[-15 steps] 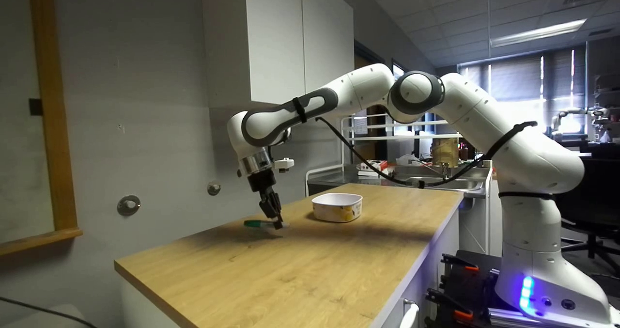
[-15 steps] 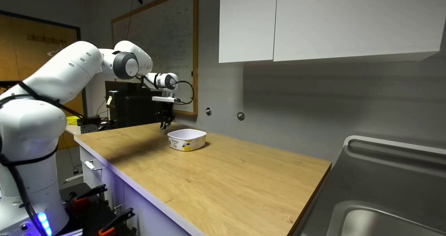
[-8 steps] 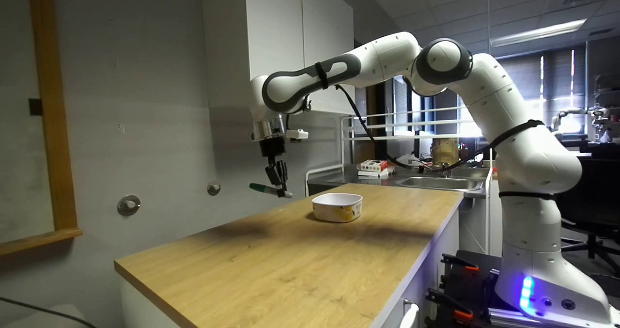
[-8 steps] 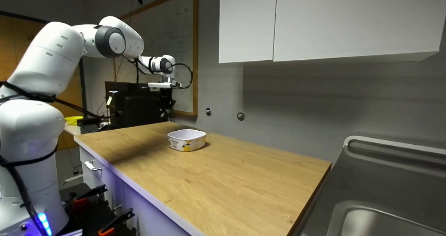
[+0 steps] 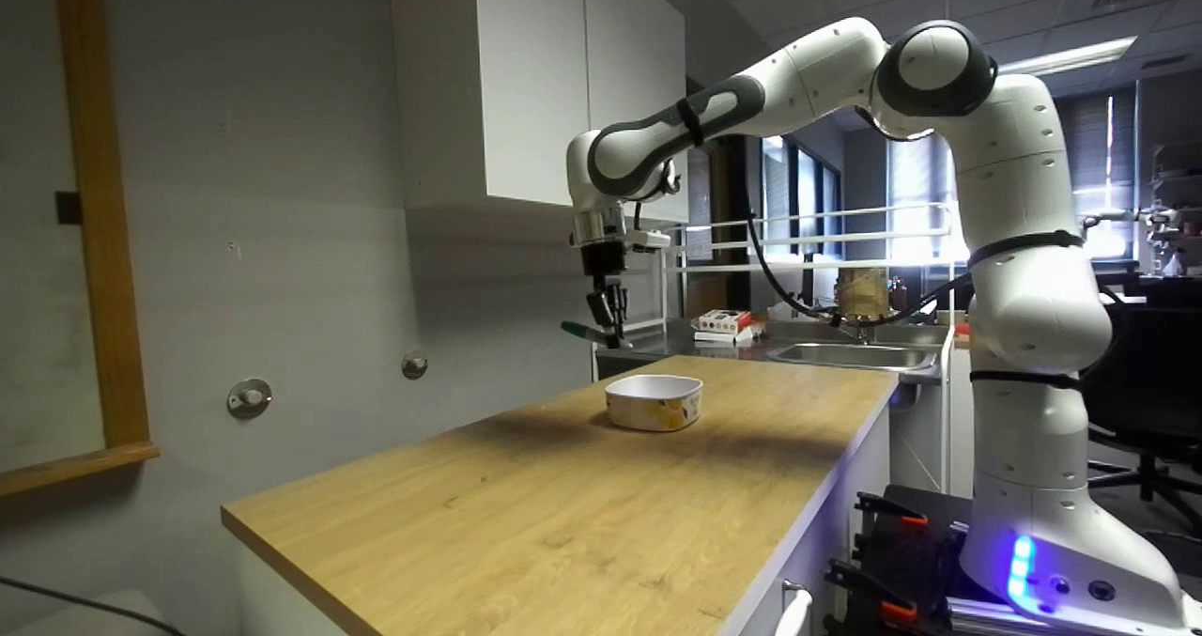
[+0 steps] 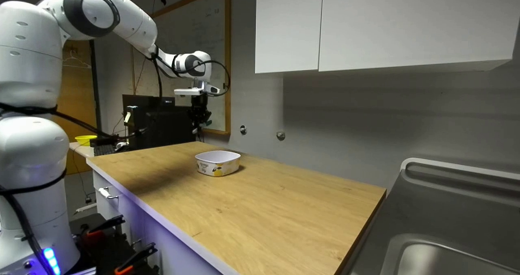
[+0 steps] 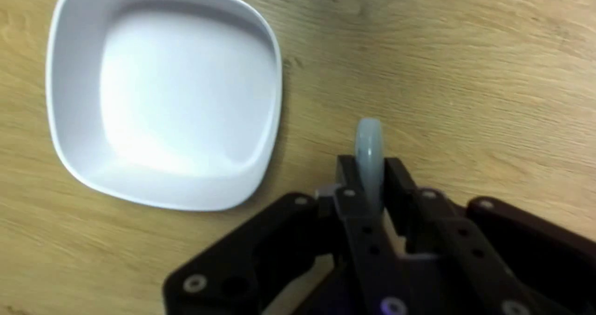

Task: Put the marker in the bowl

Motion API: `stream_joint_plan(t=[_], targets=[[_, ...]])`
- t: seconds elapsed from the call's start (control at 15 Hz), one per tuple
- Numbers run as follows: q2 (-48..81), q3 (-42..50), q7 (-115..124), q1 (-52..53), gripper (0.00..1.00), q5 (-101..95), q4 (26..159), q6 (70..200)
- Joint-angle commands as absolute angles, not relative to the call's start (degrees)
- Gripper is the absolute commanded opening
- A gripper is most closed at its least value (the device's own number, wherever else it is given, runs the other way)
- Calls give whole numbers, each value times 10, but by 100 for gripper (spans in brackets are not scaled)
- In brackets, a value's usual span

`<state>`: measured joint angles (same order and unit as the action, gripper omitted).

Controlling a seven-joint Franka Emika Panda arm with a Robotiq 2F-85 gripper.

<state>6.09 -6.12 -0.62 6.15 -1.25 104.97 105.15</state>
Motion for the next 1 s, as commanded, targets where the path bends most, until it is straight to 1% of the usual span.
stream_joint_plan(t=[0.0, 0.33, 0.93], targets=[[-10, -39, -1, 36, 7, 4, 1151, 1085], [-36, -16, 3, 13, 7, 3, 1207, 1096], [6, -18, 18, 16, 7, -11, 1208, 1092]])
